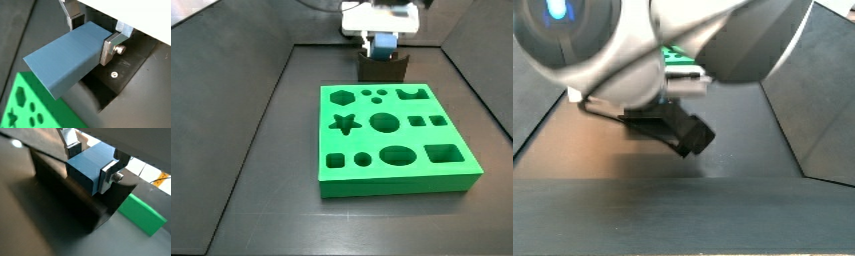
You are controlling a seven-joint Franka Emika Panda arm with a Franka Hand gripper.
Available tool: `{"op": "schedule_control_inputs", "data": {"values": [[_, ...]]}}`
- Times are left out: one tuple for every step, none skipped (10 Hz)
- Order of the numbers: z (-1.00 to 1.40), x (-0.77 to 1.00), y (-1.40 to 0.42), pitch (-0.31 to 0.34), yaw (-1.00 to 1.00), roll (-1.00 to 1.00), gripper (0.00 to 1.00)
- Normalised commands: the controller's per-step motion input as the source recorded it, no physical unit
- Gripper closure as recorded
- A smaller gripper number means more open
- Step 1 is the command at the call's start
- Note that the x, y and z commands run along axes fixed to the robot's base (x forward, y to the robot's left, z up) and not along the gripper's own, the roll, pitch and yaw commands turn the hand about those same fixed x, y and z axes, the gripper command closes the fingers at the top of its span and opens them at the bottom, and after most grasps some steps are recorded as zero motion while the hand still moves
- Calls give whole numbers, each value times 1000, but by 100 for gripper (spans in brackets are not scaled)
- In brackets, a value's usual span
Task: Pick up the rectangle object. Move up. Place the rectangle object on the fixture. Regrasp the rectangle object. Move to above the board. Insert the rectangle object.
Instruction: Place the rectangle object on the fixture, then regrasp the rectangle object.
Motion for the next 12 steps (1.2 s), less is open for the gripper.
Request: {"op": "schedule_control_inputs", "data": {"values": [[-688, 144, 90, -2, -74, -164, 100], [-526, 118, 75, 4, -65, -149, 100], [-434, 88, 61, 10, -53, -108, 100], [-167, 0, -500, 0, 0, 0, 100], [0, 0, 0, 0, 0, 0, 0], [1000, 0, 0, -38, -5, 51, 0], [1000, -12, -2, -28, 4, 54, 0], [1000, -26, -4, -17, 16, 61, 0], [1000, -36, -11, 0, 28, 75, 0], [1000, -41, -8, 26, 35, 74, 0], [907, -41, -6, 47, 31, 69, 0], [794, -40, -4, 61, 27, 66, 0]]}}
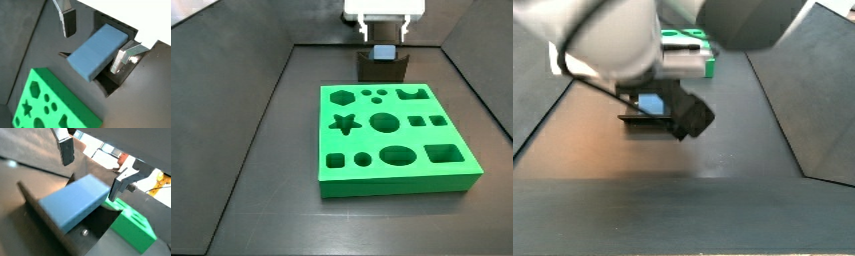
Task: Pick up the rectangle object. Move up. Place the rectangle object on the fixture. Regrasp the rectangle object. Move to above the board. Insert the rectangle object.
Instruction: Regrasp the rectangle object.
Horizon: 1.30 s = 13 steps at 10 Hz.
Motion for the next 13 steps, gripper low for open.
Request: {"op": "schedule_control_inputs", "data": {"values": [[510, -28, 0, 80, 7, 51, 0], [393, -27, 2, 82, -1, 46, 0], [1000, -72, -918, 66, 23, 1000, 0], [978, -79, -1000, 60, 22, 1000, 0], [940, -109, -1000, 50, 21, 1000, 0], [908, -126, -1000, 44, 20, 1000, 0], [706, -114, -866, 37, 19, 1000, 0], [494, -91, -702, 34, 19, 1000, 0], [198, -62, -465, 31, 18, 1000, 0], [77, -47, -344, 29, 18, 1000, 0], [36, -31, -94, 26, 19, 1000, 0], [52, -40, -17, 26, 19, 1000, 0], [21, -38, -44, 19, 19, 1000, 0]]}}
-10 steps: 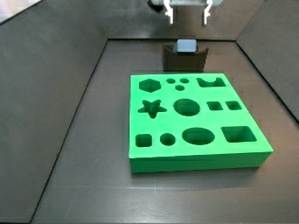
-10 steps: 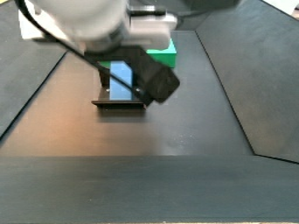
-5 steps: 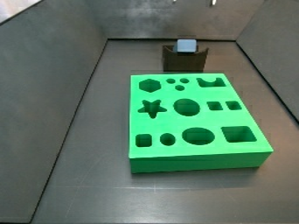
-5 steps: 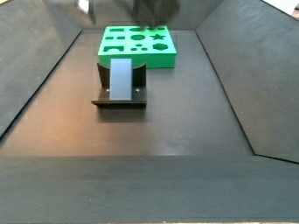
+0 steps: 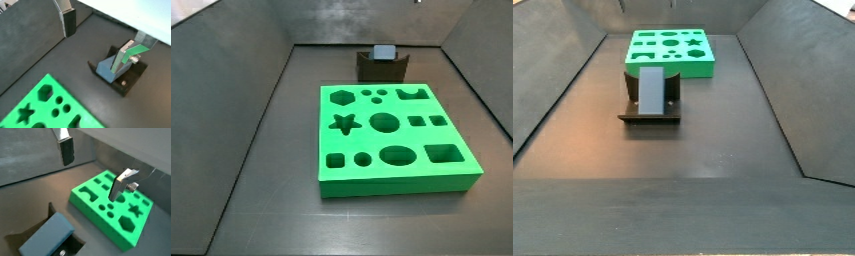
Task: Pick up the rectangle object. Move up. Place the rectangle object on the fixture. Regrasp the rectangle object. Move to above the board. Insert the rectangle object.
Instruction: Regrasp the rectangle object.
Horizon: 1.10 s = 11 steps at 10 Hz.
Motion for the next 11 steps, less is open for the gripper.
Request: {"op": "schedule_control_inputs", "data": {"values": [[14, -38, -41, 16, 20, 1000, 0], [12, -43, -28, 8, 20, 1000, 0], [11, -41, -21, 2, 21, 1000, 0], [6, -37, -22, -6, 22, 1000, 0], [8, -31, -20, -11, 23, 1000, 0], [7, -28, -18, -15, 25, 1000, 0], [6, -29, -15, -15, 26, 1000, 0], [12, -21, -19, -12, 27, 1000, 0], [14, -10, -18, -8, 28, 1000, 0], [-2, 5, -20, -2, 30, 1000, 0], [-6, 15, -21, 2, 31, 1000, 0]]}}
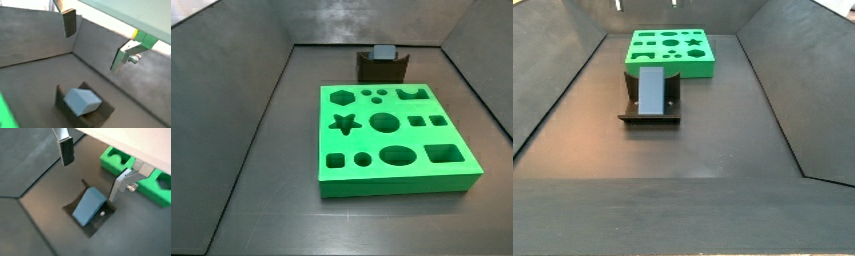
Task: Pick up the rectangle object. Move up. Place the rectangle object on the fixture. Regrasp the rectangle object. Move to above the board. Insert the rectangle object.
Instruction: Regrasp the rectangle object.
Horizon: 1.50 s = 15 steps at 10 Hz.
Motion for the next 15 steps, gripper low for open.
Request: {"op": "schedule_control_inputs", "data": {"values": [[-5, 30, -22, 13, 35, 1000, 0], [-8, 42, -25, 26, 39, 1000, 0], [-8, 57, -29, 51, 45, 1000, 0], [-5, 65, -32, 66, 53, 1000, 0], [-10, 80, -35, 104, 73, 1000, 0], [-15, 84, -34, 120, 88, 864, 0], [-13, 83, -40, 119, 103, 668, 0], [-14, 84, -40, 113, 117, 470, 0], [-5, 79, -26, 97, 139, 255, 0], [-1000, 31, 78, 81, 188, 170, 0], [-1000, 32, 76, 43, 196, 138, 0], [-1000, 41, 72, 13, 191, 128, 0], [-1000, 58, 64, -58, 160, 99, 0], [-1000, 62, 62, -83, 145, 88, 0], [-1000, 67, 58, -111, 113, 82, 0]]}}
